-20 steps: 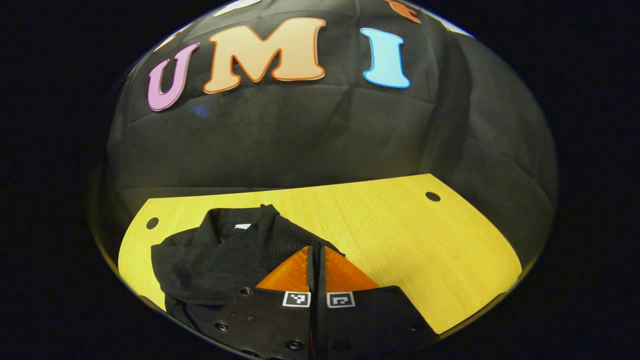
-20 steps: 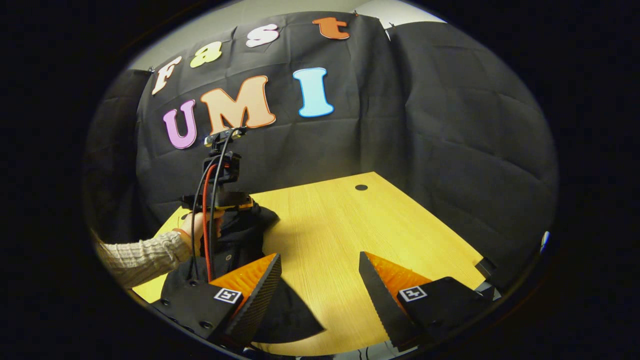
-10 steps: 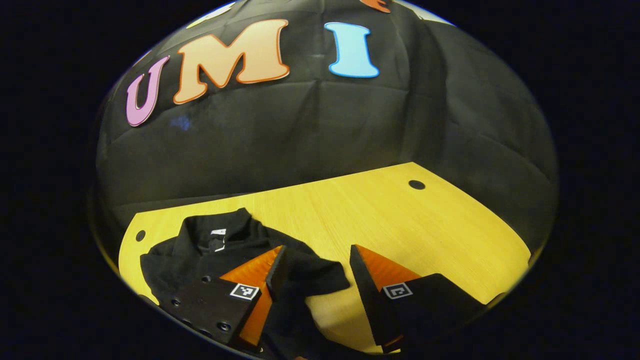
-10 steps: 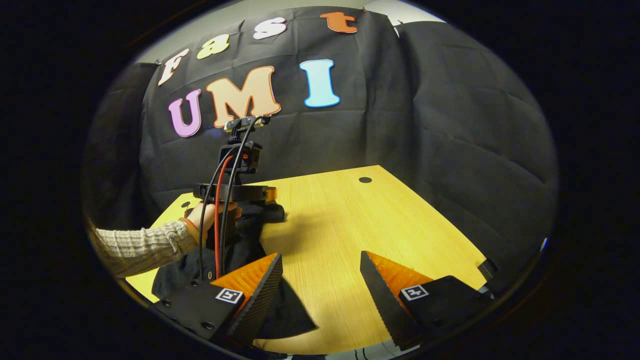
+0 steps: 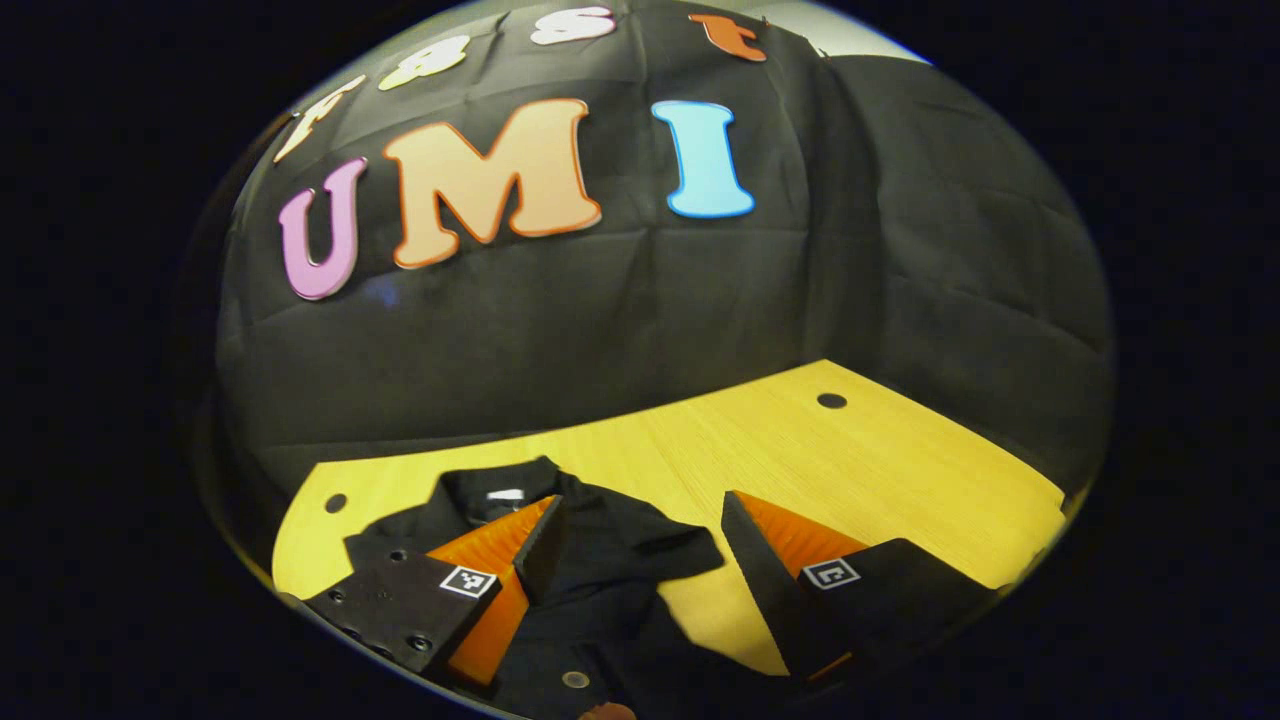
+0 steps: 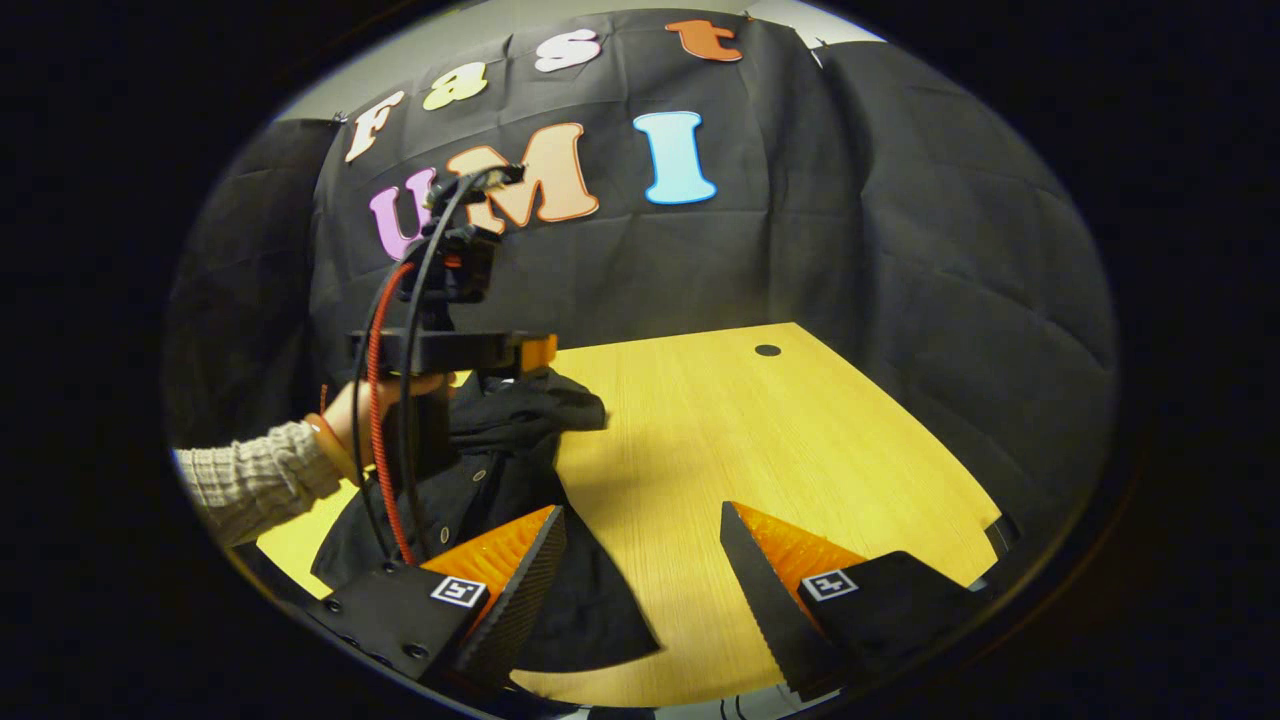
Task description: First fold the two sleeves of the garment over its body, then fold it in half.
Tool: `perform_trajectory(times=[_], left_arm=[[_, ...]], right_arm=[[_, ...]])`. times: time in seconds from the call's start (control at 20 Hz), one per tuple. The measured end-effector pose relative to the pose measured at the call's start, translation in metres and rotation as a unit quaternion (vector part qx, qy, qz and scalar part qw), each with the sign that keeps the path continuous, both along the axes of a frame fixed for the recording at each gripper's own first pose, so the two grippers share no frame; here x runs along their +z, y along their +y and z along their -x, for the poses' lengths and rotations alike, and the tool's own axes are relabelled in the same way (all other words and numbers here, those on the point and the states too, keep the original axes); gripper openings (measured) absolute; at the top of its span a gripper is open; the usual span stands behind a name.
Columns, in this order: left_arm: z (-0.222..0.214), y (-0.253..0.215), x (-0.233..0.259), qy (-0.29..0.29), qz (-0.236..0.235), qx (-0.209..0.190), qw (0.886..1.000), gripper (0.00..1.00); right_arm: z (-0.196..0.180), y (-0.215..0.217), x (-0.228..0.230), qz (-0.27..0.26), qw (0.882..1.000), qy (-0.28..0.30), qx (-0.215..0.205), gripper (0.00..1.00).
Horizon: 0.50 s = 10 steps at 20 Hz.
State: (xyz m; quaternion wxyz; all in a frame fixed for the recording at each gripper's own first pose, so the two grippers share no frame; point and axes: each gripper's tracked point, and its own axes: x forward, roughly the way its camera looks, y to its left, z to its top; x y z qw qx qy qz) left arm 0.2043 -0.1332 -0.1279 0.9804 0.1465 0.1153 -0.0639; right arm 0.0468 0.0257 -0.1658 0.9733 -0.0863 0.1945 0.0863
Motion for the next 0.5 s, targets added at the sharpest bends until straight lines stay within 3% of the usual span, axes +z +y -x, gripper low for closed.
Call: perform_trajectory(times=[0.3,0.5], left_arm=[[0.066,0.085,0.049,-0.058,-0.007,0.064,0.996,0.94],[0.124,0.143,0.047,-0.060,-0.022,0.116,0.991,0.94]], right_arm=[[0.000,0.009,-0.015,0.017,0.999,0.005,0.036,0.98],[-0.002,0.011,-0.033,0.035,0.998,0.017,0.054,0.98]])
